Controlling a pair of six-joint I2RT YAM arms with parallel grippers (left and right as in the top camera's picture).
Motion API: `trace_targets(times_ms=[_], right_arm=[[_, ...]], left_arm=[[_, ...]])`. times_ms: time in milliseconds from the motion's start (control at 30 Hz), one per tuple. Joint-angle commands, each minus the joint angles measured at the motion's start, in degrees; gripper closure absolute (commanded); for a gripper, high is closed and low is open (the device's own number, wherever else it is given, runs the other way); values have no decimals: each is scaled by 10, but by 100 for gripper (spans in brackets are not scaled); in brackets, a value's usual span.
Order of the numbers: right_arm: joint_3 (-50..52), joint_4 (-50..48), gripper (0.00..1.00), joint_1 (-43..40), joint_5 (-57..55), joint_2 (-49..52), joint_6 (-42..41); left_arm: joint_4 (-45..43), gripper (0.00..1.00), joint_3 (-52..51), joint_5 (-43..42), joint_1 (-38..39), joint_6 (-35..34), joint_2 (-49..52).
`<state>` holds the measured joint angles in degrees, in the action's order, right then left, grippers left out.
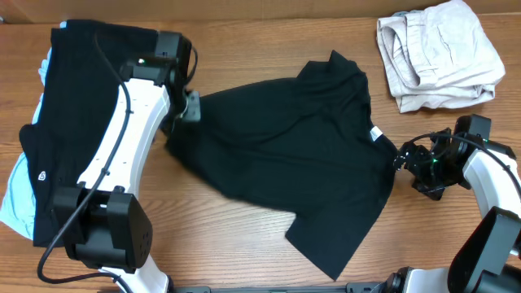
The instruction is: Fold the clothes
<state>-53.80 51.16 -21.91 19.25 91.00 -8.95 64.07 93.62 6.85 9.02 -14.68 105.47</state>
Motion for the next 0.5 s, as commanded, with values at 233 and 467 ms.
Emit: trace_targets(times_ms=[233, 467], right_arm=[[-14, -1, 9, 2, 0, -14, 2], [-14, -5, 9, 2, 1, -14, 2]], left_arm=[[-245, 0, -94, 38, 3, 7, 46], [-65, 0, -26, 6, 2, -8, 34]])
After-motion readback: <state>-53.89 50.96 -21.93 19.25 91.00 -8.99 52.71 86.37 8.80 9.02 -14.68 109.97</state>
